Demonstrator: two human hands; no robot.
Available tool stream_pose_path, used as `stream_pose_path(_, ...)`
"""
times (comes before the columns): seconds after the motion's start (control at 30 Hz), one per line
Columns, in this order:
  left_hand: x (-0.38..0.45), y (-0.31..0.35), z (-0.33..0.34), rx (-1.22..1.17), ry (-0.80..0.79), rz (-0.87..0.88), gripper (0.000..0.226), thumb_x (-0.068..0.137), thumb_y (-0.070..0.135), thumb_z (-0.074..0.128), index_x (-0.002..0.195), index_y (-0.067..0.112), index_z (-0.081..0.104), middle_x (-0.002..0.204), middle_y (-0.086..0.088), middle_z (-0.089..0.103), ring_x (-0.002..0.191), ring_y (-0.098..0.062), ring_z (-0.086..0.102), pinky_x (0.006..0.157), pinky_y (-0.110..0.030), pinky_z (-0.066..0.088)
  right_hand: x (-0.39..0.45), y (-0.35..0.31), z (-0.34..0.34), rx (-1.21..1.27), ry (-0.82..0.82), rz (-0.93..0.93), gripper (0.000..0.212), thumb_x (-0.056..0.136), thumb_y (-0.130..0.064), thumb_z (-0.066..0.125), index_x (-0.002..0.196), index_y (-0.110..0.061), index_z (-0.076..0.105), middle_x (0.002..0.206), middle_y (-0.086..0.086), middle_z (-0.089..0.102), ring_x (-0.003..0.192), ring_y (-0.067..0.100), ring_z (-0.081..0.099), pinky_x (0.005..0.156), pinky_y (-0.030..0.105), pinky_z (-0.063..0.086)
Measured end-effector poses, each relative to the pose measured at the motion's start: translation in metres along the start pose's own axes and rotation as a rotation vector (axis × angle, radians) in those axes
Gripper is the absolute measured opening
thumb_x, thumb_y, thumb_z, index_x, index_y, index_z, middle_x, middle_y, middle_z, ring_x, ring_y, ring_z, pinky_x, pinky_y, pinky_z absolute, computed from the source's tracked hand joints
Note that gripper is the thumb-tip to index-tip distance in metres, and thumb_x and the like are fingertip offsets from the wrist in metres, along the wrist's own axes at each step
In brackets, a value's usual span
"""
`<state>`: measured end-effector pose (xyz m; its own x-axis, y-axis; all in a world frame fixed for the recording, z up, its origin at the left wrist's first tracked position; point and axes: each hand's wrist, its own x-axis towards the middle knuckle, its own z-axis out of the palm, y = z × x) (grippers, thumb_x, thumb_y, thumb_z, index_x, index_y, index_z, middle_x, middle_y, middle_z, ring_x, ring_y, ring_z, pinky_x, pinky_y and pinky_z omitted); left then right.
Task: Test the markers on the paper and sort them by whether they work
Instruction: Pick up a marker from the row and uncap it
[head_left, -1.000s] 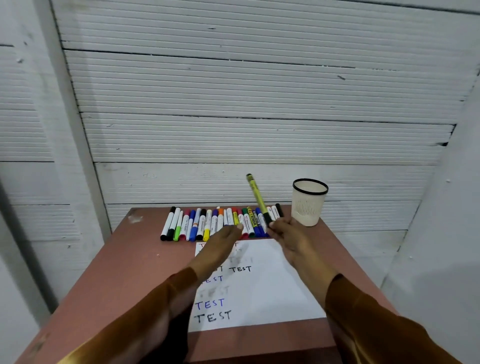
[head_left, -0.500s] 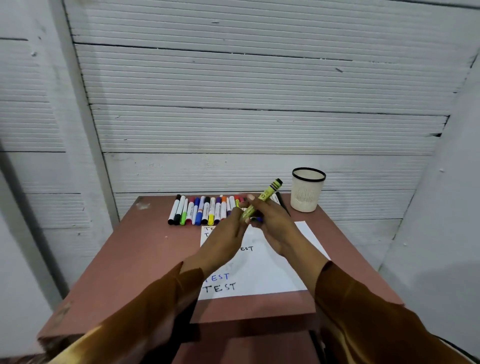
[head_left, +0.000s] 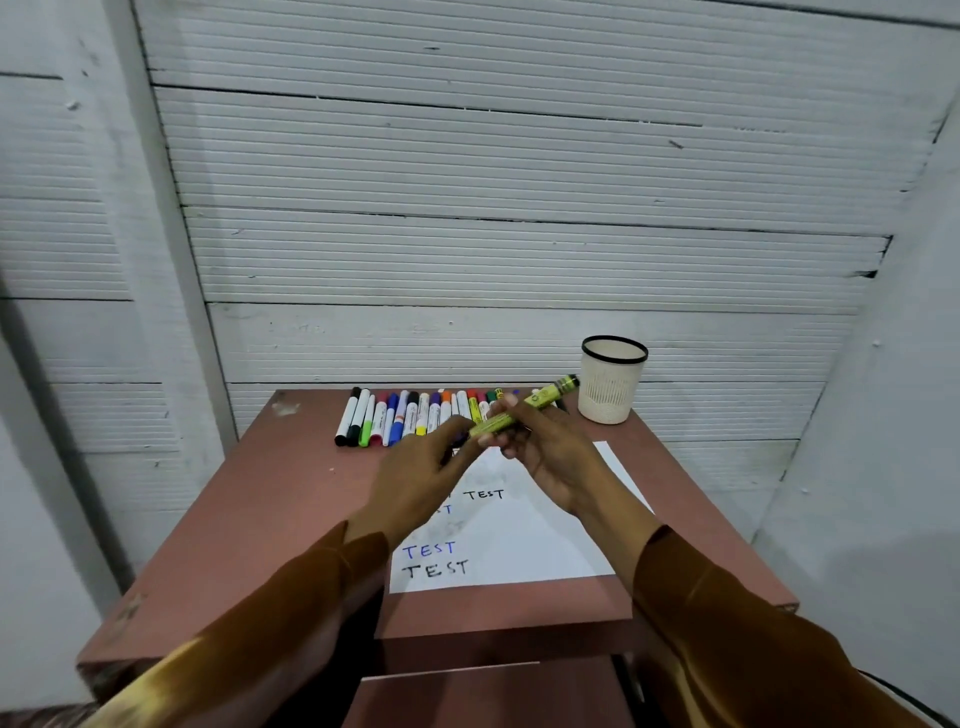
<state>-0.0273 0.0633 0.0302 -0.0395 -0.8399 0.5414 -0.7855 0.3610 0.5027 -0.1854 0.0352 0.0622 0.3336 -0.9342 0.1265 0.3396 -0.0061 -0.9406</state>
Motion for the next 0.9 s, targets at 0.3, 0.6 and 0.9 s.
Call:
stream_pose_path(0.3, -0.008, -0.073, 0.007, 0.367, -0.462, -0.129, 0.036, 0.091, 0.048, 0.048, 0.126, 0.04, 0.052, 0.113, 0.003, 0.059, 0.099, -0.013, 0.053, 0.074, -0.02, 0.036, -0.003, 0.022, -0.034, -0.041, 0.294, 0.006, 0.016, 0.087, -0.01, 0.063, 0.102, -0.012, 0.061, 0.074, 0.007, 0.065, 0.053, 0.014, 0.057, 0.047, 0.02, 0.046)
stream_pose_path(0.6, -0.015, -0.043, 0.042, 0.233, -0.359, 0.045, 0.041, 0.083, 0.059, 0.053, 0.116, 0.035, 0.061, 0.091, 0.006, 0.053, 0.08, -0.008, 0.045, 0.068, -0.023, 0.038, 0.0, 0.042, -0.041, -0.027, 0.433, 0.074, 0.012, 0.089, -0.014, 0.061, 0.092, -0.001, 0.061, 0.078, 0.014, 0.065, 0.062, 0.023, 0.066, 0.054, 0.024, 0.057)
stream_pose_path(0.9, -0.007, -0.042, 0.056, 0.2, -0.33, 0.08, 0.044, 0.082, 0.061, 0.053, 0.115, 0.033, 0.061, 0.087, 0.007, 0.05, 0.08, -0.009, 0.045, 0.065, -0.023, 0.034, 0.005, 0.047, -0.059, -0.326, 0.472, 0.092, 0.009, 0.085, 0.0, 0.056, 0.08, -0.007, 0.056, 0.073, 0.011, 0.06, 0.064, 0.017, 0.058, 0.057, 0.021, 0.048)
